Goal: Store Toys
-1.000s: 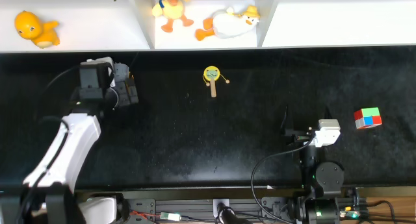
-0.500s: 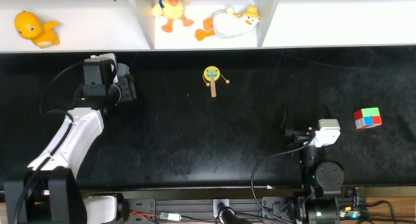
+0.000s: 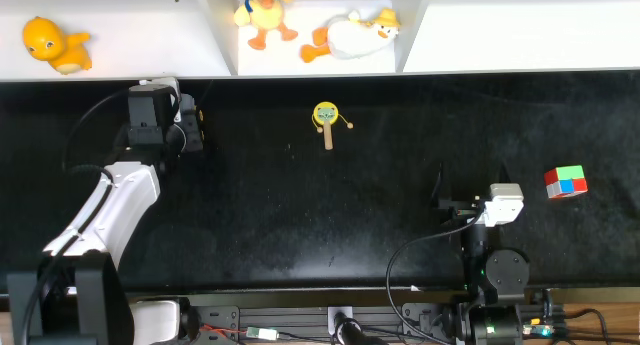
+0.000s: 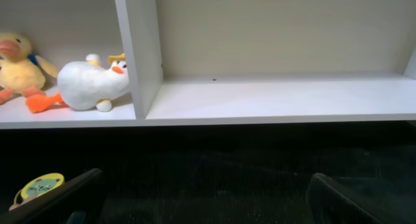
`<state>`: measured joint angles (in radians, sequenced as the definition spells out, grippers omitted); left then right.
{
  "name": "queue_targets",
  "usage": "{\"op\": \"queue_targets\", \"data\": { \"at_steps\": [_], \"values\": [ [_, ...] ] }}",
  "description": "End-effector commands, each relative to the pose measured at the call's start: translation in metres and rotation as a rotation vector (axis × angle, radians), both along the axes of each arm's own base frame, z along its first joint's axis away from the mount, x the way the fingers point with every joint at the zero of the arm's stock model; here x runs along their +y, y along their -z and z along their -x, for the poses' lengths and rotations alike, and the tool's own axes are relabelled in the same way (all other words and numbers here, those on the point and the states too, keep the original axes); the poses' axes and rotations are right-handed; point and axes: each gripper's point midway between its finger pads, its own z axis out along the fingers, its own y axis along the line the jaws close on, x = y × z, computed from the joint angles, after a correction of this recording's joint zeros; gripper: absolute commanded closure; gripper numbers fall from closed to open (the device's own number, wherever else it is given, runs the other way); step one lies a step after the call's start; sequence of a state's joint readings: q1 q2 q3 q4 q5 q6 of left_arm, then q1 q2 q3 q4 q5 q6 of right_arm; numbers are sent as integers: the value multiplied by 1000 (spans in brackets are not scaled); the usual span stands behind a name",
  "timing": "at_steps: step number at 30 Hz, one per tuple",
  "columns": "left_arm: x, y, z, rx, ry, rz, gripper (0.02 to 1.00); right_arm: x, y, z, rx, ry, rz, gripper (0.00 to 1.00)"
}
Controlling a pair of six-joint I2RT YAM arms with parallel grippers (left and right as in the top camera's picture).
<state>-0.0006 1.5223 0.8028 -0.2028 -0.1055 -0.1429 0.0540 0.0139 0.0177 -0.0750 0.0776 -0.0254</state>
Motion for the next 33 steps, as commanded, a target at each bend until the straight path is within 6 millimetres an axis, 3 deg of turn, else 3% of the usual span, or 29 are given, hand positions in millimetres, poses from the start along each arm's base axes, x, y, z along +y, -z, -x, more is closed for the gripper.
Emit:
{"op": "queue_targets", "data": {
  "at_steps": [1,11,16,24,33],
  "values": [
    [-2,-8,5,4,18,-11,687,2,3,0,-1,-11,-7,5],
    [4,-80,42,-105,-7,-39,722,2,3,0,-1,-11,-7,7],
    [4,-112,42,-212,-9,-37,720,2,3,0,-1,-11,-7,7],
    [0,-133,4,-298,5,-20,724,2,3,0,-1,-11,-7,5],
    [-1,-144,-63,-289,7,-19,737,2,3,0,-1,-11,-7,7]
  ]
}}
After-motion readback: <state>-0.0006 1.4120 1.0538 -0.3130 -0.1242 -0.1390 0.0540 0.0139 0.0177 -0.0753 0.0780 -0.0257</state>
